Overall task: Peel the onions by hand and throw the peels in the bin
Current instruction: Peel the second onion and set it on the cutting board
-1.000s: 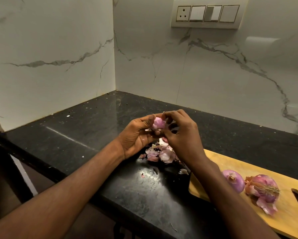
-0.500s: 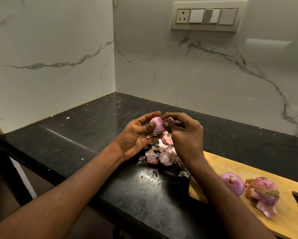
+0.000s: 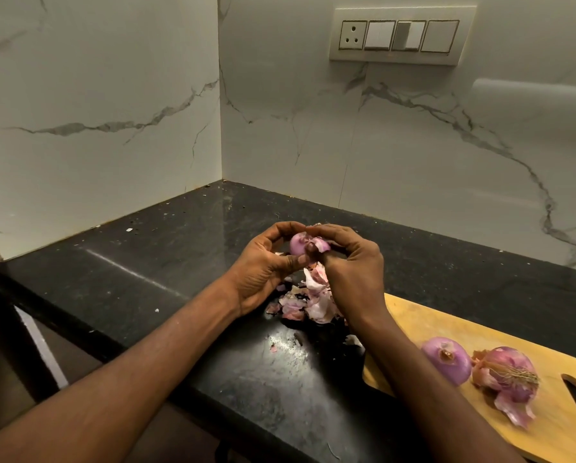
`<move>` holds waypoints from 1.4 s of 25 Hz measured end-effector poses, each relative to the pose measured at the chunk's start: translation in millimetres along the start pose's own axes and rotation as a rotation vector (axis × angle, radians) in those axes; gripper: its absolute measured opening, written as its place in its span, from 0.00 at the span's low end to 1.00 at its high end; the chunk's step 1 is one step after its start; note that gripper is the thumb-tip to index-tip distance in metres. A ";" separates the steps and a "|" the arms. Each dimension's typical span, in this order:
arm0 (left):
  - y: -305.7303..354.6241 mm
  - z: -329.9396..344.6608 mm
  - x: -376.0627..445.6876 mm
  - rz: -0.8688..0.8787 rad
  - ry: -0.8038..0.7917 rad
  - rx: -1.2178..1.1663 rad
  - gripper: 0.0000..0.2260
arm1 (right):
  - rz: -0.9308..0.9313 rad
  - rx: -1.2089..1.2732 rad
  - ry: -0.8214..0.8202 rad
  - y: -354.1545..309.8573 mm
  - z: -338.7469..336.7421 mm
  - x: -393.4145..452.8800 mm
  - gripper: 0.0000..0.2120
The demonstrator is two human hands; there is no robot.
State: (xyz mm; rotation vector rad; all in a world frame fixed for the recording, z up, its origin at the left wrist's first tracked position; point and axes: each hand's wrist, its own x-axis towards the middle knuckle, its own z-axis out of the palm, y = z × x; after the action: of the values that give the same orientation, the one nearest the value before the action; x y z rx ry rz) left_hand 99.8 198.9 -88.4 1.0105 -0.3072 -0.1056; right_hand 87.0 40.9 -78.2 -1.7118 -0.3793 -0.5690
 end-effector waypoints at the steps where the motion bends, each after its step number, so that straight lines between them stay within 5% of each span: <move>1: -0.3 1.1 -0.5 0.015 -0.001 0.019 0.21 | -0.010 -0.010 0.033 0.1 0.1 -0.1 0.19; 9: -4.7 1.8 -1.2 0.068 -0.045 0.118 0.22 | 0.002 -0.065 0.168 -1.5 7.4 -6.5 0.18; 18: -3.4 1.8 0.1 -0.010 -0.038 0.024 0.24 | 0.194 0.197 0.136 1.8 2.5 0.4 0.10; 23: -7.0 5.9 -1.7 0.080 0.111 0.197 0.23 | 0.205 0.151 0.131 2.7 2.3 -0.7 0.11; 35: -5.3 -2.5 3.8 -0.107 0.024 -0.043 0.17 | 0.185 0.203 0.205 -4.0 0.7 2.1 0.10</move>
State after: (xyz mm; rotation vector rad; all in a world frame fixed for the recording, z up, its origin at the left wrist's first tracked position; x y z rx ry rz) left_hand 104.4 197.2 -93.3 0.9845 -0.2277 -0.1961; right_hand 86.7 42.3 -73.8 -1.4601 -0.1259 -0.5452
